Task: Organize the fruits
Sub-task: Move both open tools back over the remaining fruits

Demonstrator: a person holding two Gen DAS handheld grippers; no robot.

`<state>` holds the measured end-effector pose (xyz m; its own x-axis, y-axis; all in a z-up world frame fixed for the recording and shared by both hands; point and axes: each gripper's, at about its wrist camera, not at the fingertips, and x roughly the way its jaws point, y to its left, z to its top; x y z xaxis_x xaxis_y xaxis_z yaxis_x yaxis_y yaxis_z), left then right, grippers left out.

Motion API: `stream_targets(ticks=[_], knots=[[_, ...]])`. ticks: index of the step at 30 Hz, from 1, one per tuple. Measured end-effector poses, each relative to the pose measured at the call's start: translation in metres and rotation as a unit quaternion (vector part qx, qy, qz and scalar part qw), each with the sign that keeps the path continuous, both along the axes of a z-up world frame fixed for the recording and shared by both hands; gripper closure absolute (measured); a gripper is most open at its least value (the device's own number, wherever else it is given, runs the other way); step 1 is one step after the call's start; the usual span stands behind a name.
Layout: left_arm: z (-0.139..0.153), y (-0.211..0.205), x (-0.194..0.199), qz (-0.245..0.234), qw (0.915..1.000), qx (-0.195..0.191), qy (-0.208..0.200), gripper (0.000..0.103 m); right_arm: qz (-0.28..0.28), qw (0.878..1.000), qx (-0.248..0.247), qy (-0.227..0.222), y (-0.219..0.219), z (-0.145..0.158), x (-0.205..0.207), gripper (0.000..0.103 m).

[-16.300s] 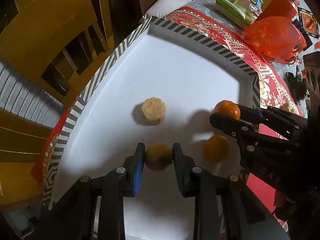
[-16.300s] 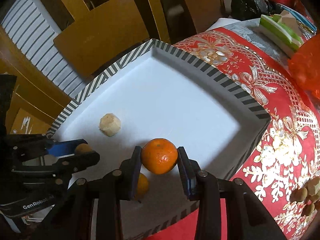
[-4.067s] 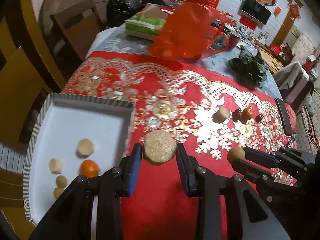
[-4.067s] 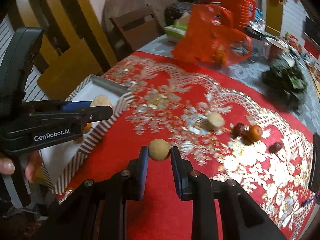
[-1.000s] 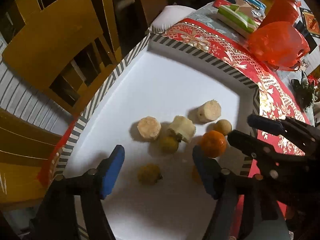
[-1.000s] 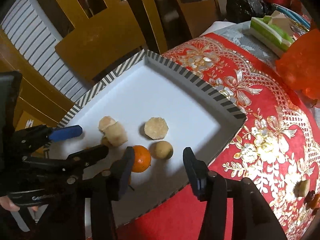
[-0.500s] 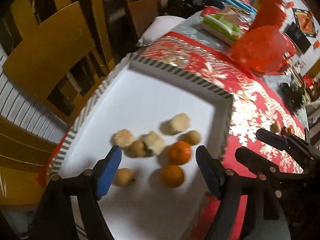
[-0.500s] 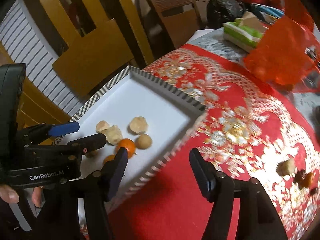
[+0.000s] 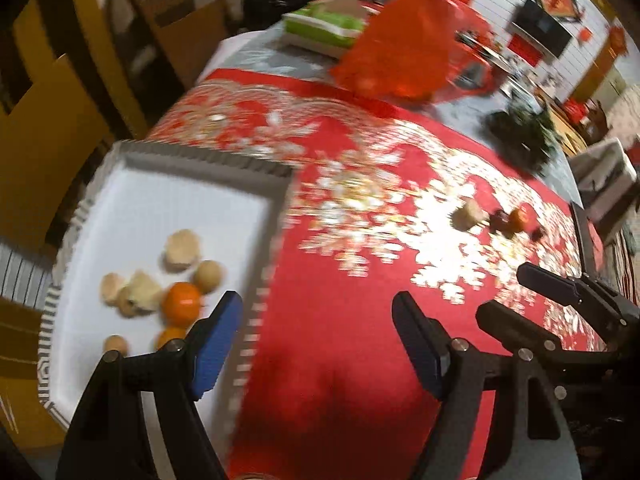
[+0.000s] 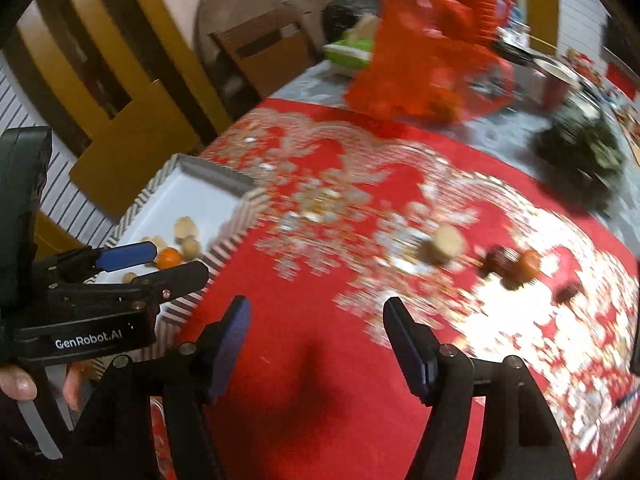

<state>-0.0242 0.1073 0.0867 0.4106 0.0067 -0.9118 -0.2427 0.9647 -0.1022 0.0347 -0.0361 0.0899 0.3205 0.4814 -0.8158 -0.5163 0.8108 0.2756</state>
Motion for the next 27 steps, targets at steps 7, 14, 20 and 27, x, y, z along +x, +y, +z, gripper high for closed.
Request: stream_targets(ticks=[7,14,20,27], knots=[[-0.003,-0.061,0.02,-0.053,0.9986,-0.001,0.005,0.027,-0.068,0.998,-0.008,0.007,-0.074,-0.006,-0.002,0.03],[-0.01,-0.098,0.04,-0.085,0.9963,-0.004,0.011,0.027,-0.117,0.993,-0.011,0.018,-0.127,-0.014,-0.005,0.029],[-0.017,-0.11,0.063,-0.092,0.9955,-0.007,0.021,0.027,-0.134,0.991,-0.007,0.026,-0.147,-0.02,-0.006,0.029],[-0.03,-0.117,0.087,-0.098,0.9946,-0.004,0.034,0.027,-0.135,0.99,-0.002,0.03,-0.146,-0.025,0.0,0.028]])
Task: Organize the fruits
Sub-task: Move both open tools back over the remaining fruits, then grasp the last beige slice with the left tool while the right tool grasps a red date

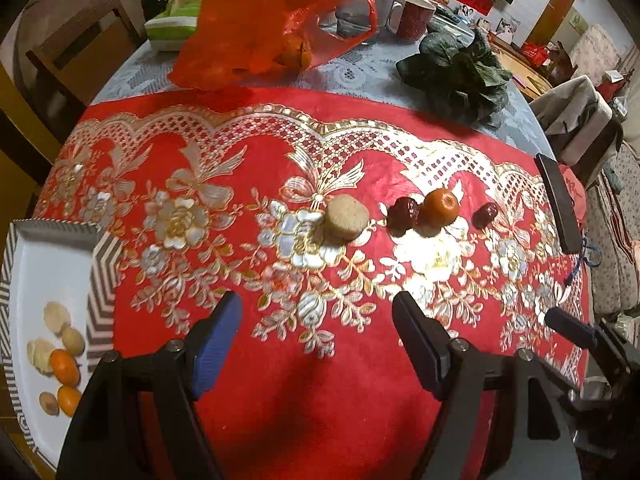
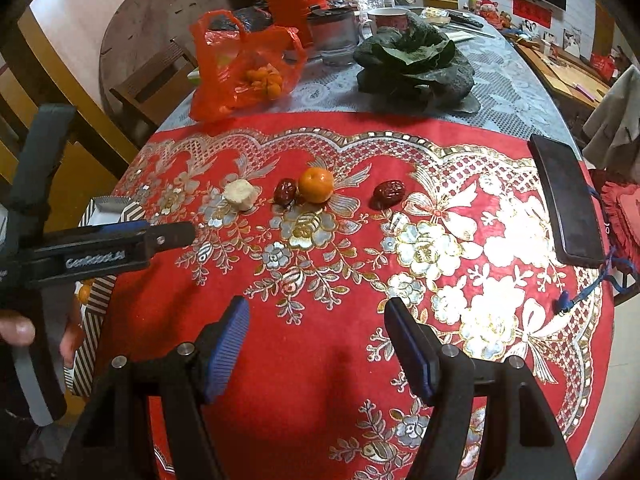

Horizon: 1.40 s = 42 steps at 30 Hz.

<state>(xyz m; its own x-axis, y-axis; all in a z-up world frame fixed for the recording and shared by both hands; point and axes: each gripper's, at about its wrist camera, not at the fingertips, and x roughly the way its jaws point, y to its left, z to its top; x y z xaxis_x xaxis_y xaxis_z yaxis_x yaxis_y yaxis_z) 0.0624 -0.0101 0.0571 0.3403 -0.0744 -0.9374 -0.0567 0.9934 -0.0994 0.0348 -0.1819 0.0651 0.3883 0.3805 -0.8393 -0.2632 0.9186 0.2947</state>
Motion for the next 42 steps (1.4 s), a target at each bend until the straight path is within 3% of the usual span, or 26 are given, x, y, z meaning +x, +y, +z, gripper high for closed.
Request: stream_targets(ticks=[19,20,22,23,33,37,42], knots=[[-0.034,-0.007,0.062,0.002,0.9996,-0.025,0.01,0.027,0.013,1.0,0.0,0.022,0.004,-0.013,0.019,0.027],[-0.035,-0.007,0.063,0.0,0.9997,-0.022,0.008,0.03,0.015,1.0,0.003,0.023,0.006,-0.014,0.021,0.027],[-0.04,-0.008,0.067,-0.008,0.9996,-0.021,0.016,0.066,0.02,0.999,0.011,0.023,0.01,-0.014,0.025,0.027],[-0.043,-0.01,0.071,-0.01,0.9996,-0.019,0.019,0.07,0.023,0.999,0.018,0.023,0.013,-0.014,0.028,0.027],[-0.032,0.024,0.061,-0.003,0.9999,-0.012,0.009,0.07,0.055,0.996,0.057,0.027,0.058,-0.029,0.073,0.028],[-0.026,0.039,0.053,0.002,0.9999,-0.011,0.01,0.07,0.054,0.997,0.044,0.034,0.072,-0.042,0.09,0.035],[-0.021,0.049,0.047,0.003,1.0,-0.008,0.001,0.07,0.038,0.998,0.028,0.031,0.075,-0.046,0.106,0.035]])
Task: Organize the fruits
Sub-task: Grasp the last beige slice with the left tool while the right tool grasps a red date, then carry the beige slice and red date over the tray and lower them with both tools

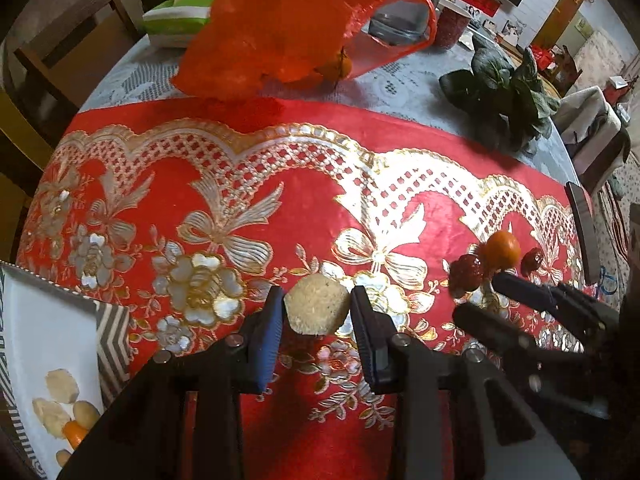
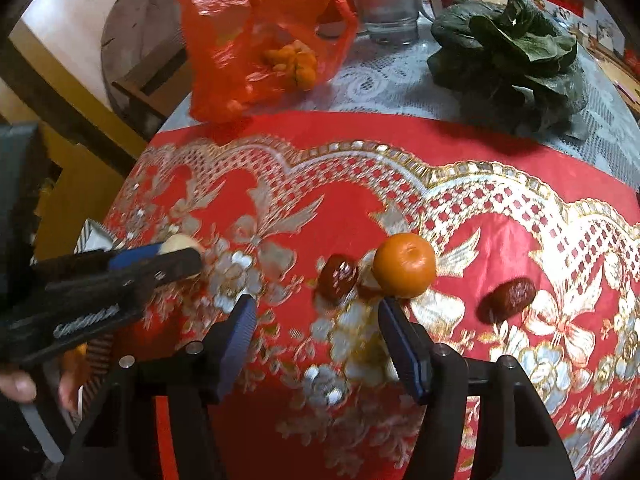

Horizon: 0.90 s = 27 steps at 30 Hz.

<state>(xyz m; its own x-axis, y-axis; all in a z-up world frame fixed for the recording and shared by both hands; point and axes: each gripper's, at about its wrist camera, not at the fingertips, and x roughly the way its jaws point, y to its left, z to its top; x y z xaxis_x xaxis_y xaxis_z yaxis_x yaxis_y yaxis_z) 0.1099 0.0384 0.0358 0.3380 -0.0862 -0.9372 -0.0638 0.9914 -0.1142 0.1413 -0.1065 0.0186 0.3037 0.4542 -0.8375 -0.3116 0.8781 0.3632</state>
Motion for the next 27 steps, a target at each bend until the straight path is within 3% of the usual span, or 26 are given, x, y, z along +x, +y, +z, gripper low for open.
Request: stream_targets(ticks=[3,6,8,10,18,27], knots=[[-0.001,0.003,0.001,0.002,1.0,-0.007,0.001,0.07,0.002,1.0,-0.02,-0.01,0.003,0.001,0.003,0.038],[-0.005,0.001,0.003,-0.002,1.0,-0.006,0.006,0.07,0.002,0.999,-0.031,-0.015,0.009,-0.001,0.007,0.062],[-0.008,0.0,0.005,-0.001,0.9999,-0.011,0.008,0.07,0.005,0.999,-0.041,-0.022,0.013,-0.001,0.008,0.067],[-0.014,0.001,0.007,0.001,0.9998,-0.015,0.015,0.07,0.006,0.998,-0.05,-0.027,0.014,-0.001,0.008,0.08],[-0.019,0.013,-0.001,0.008,0.9984,-0.055,0.014,0.07,0.018,0.998,-0.041,-0.042,0.0,0.014,-0.014,0.08],[0.007,0.009,-0.035,-0.002,0.9996,-0.026,-0.006,0.071,0.026,0.999,-0.019,-0.042,-0.005,0.032,-0.048,0.08]])
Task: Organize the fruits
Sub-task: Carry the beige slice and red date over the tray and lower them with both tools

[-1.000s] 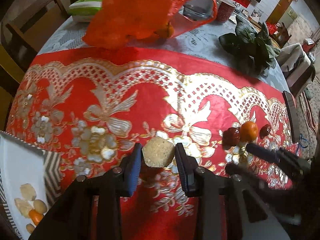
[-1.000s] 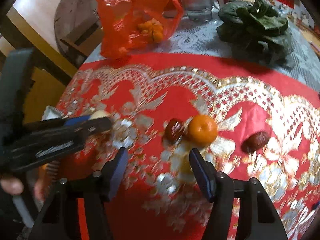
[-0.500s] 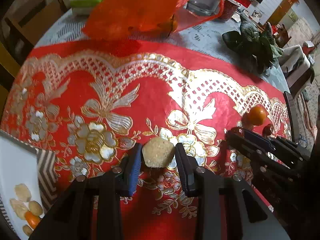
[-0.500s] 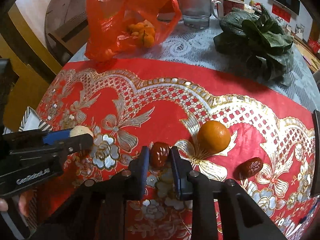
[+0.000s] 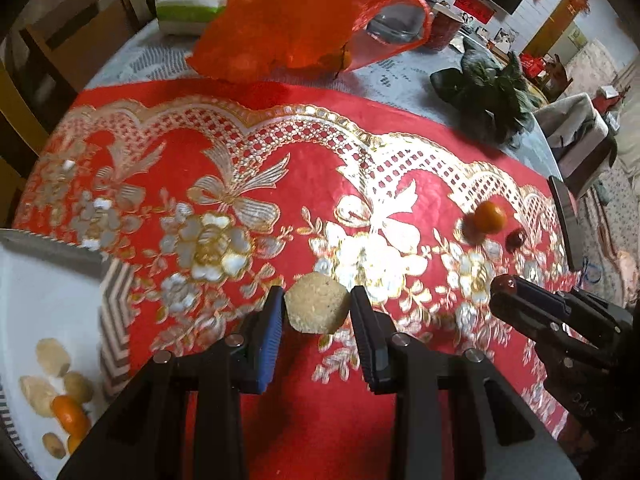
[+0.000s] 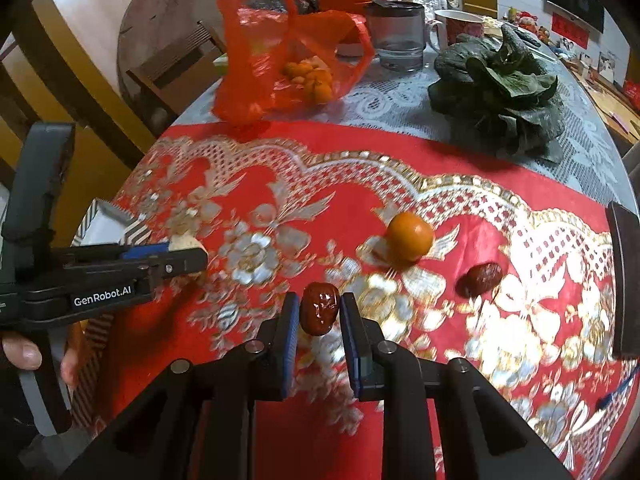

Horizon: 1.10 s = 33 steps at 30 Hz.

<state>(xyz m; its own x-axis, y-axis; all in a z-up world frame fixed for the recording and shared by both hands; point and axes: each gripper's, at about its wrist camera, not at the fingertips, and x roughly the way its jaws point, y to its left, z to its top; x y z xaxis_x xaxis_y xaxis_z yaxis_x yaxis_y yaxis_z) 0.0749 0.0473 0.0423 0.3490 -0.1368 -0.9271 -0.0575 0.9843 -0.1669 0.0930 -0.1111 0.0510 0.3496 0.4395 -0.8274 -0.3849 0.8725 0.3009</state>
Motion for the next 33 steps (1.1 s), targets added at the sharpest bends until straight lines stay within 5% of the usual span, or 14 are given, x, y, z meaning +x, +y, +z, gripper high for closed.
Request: stream_targets(ticks=[13,33], knots=[[0.027,0.005,-0.043,0.016,0.9993,0.025,-0.023,0.071,0.04,0.999,0.003,-0.02,0.033,0.025,-0.039,0.08],[0.06,0.065,-0.095,0.076,0.9949,0.041,-0.052,0.07,0.107,0.993,0.01,-0.043,0.1,0.054,-0.074,0.08]])
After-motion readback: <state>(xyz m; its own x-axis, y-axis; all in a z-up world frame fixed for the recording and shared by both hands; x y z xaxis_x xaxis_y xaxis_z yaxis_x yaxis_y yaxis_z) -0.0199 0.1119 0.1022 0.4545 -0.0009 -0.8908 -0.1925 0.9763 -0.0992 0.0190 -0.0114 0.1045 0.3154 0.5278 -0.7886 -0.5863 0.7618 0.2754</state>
